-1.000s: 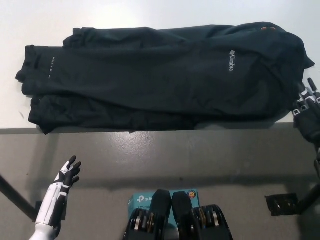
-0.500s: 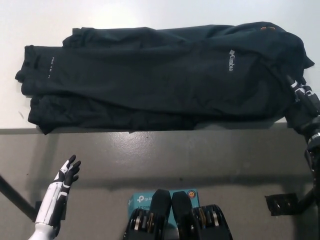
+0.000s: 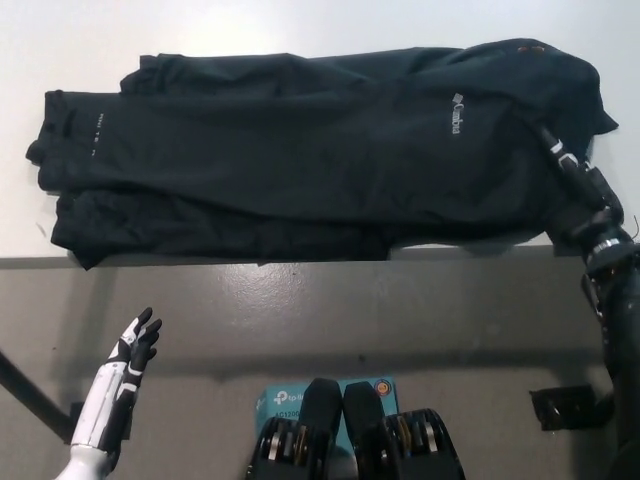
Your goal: The robot grabs the right edges of the black jacket on the table, and folds it in half
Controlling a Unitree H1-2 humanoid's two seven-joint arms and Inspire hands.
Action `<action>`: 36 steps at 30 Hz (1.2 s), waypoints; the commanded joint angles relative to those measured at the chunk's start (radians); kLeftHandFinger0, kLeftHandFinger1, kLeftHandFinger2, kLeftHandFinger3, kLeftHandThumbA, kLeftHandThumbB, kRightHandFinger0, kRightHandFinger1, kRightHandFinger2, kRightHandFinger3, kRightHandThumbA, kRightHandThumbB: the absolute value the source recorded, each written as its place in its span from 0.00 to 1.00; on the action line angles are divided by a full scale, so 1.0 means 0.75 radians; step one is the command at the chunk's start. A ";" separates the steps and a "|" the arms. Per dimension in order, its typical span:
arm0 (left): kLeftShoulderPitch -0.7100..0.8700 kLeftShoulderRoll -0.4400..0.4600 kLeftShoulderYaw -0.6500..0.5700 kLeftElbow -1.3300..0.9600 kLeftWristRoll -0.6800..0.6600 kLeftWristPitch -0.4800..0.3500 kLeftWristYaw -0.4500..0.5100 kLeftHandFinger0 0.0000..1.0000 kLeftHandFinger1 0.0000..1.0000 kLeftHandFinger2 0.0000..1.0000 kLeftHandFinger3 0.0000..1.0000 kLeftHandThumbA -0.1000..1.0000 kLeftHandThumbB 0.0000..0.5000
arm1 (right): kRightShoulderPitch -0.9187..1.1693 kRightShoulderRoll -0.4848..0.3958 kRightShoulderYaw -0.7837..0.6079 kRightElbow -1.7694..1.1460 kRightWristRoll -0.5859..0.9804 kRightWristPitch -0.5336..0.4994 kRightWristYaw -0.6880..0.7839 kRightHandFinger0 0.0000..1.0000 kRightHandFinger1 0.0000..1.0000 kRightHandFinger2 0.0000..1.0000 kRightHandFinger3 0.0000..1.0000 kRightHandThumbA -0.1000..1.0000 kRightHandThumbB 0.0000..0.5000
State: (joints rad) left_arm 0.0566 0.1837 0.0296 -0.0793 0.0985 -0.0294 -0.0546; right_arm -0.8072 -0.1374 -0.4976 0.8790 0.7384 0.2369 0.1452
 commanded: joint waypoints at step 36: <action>-0.034 0.011 0.006 -0.040 0.004 -0.030 0.001 1.00 1.00 1.00 1.00 1.00 0.17 | -0.173 -0.116 0.102 -0.556 -0.321 -0.219 -0.339 0.00 0.41 0.73 0.92 0.00 0.18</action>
State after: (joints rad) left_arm 0.0413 0.1841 0.0287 -0.0897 0.1035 -0.0285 -0.0573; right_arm -0.8466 -0.1641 -0.4467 0.5448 0.5421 0.0902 -0.1101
